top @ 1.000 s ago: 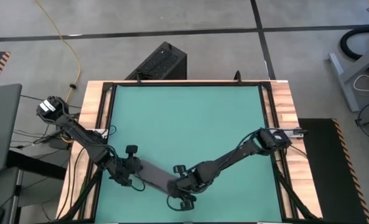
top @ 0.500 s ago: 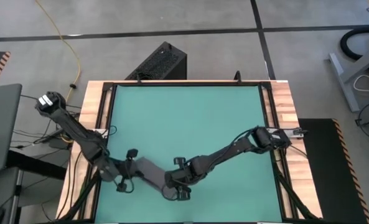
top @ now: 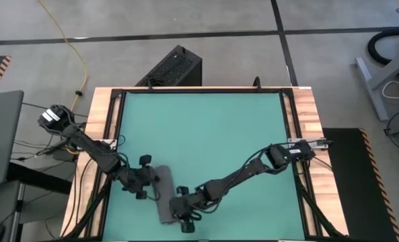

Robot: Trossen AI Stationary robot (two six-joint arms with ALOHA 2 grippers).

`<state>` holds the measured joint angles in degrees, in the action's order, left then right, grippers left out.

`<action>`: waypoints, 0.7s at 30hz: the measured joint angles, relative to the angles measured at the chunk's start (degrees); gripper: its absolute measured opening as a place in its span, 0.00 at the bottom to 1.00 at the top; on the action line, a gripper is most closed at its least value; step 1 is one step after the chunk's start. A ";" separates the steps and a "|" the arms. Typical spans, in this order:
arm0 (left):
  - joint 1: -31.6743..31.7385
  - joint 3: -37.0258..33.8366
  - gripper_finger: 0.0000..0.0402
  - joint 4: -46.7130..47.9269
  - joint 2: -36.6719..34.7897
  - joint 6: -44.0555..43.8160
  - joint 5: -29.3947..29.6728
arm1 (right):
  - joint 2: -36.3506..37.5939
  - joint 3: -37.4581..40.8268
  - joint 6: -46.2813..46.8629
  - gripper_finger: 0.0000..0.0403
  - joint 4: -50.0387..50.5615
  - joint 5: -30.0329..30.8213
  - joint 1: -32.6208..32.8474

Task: Roll towel
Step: Roll the gray towel

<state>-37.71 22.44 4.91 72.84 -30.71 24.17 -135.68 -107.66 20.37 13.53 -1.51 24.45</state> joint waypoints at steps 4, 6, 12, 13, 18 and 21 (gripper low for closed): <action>2.95 0.01 0.00 5.20 -2.52 0.24 -0.56 | -2.57 -1.71 0.82 0.15 -6.58 -2.01 -1.37; 3.87 0.04 0.00 7.36 -5.47 0.71 -1.37 | -2.62 -2.49 0.77 0.15 -5.66 -4.54 -2.20; 4.34 2.56 0.00 17.91 -16.67 0.81 0.50 | 3.28 -2.93 -5.55 0.15 1.01 -5.25 -2.57; 4.34 2.97 0.00 18.35 -18.55 0.99 1.17 | 4.67 -2.99 -6.56 0.15 2.40 -3.74 -2.50; 3.77 1.88 0.00 3.28 -21.55 2.49 1.01 | 11.44 -1.05 -9.71 0.15 9.42 4.22 -2.32; 0.75 -1.05 0.00 -12.12 -14.52 2.34 -2.53 | 15.20 0.95 -9.73 0.15 12.83 8.52 -2.34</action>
<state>-36.95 21.40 -7.22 58.32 -28.37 21.64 -120.48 -106.71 10.63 26.36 7.01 22.11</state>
